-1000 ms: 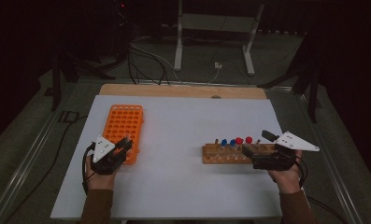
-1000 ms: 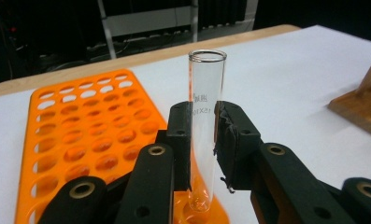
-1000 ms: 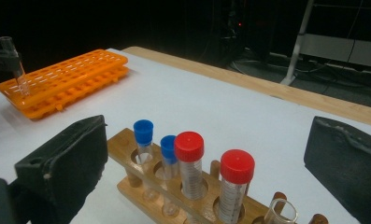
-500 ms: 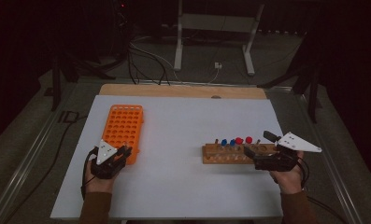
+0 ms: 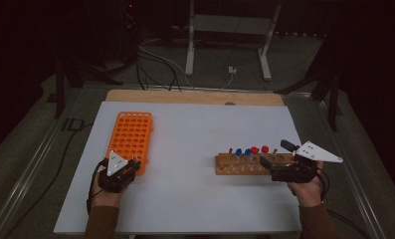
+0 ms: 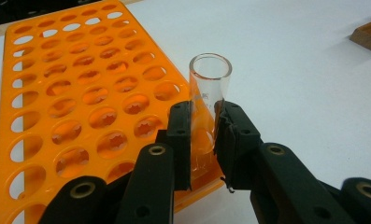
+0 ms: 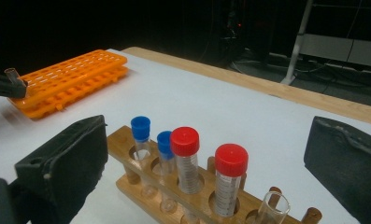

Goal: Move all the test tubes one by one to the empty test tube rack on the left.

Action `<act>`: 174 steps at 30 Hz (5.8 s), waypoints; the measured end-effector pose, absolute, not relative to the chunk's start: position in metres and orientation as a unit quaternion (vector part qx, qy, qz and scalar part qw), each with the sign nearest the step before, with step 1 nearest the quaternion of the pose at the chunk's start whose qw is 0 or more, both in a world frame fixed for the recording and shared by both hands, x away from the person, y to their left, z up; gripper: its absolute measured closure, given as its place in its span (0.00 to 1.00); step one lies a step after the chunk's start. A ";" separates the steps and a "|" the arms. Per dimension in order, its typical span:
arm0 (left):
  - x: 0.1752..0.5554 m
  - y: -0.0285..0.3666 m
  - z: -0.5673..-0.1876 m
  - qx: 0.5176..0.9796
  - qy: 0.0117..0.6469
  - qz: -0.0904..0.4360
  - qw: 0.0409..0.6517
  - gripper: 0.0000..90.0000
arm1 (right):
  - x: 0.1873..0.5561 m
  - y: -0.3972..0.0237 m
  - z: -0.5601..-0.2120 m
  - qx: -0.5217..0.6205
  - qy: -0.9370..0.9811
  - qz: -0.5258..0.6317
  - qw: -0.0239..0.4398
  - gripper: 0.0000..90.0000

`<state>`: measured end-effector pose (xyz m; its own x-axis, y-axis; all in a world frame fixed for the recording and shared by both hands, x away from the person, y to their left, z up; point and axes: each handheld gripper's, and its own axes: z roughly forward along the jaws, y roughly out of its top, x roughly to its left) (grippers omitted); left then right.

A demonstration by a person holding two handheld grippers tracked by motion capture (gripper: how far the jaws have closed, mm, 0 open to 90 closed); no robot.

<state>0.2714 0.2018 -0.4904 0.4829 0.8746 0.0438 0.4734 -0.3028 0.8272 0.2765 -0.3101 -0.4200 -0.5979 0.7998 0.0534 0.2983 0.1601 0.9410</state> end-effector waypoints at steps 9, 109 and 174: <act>0.272 0.201 -0.492 0.765 0.440 0.251 0.397 0.75 | 0.277 -0.312 -0.420 0.382 0.722 0.524 0.241 0.00; 0.255 0.191 -0.457 0.676 0.447 0.304 0.501 0.01 | 0.271 -0.309 -0.400 0.361 0.740 0.511 0.247 0.84; 0.269 -0.018 -0.460 0.790 0.256 0.124 0.543 0.85 | 0.270 -0.224 -0.425 0.290 0.791 0.518 0.146 0.81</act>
<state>0.2688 -0.0184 -0.4597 0.8385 0.5386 -0.0828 0.2698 -0.2784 0.9218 0.2698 -0.2242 -0.4251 -0.7888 0.6107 0.0695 0.3082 0.2952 0.9044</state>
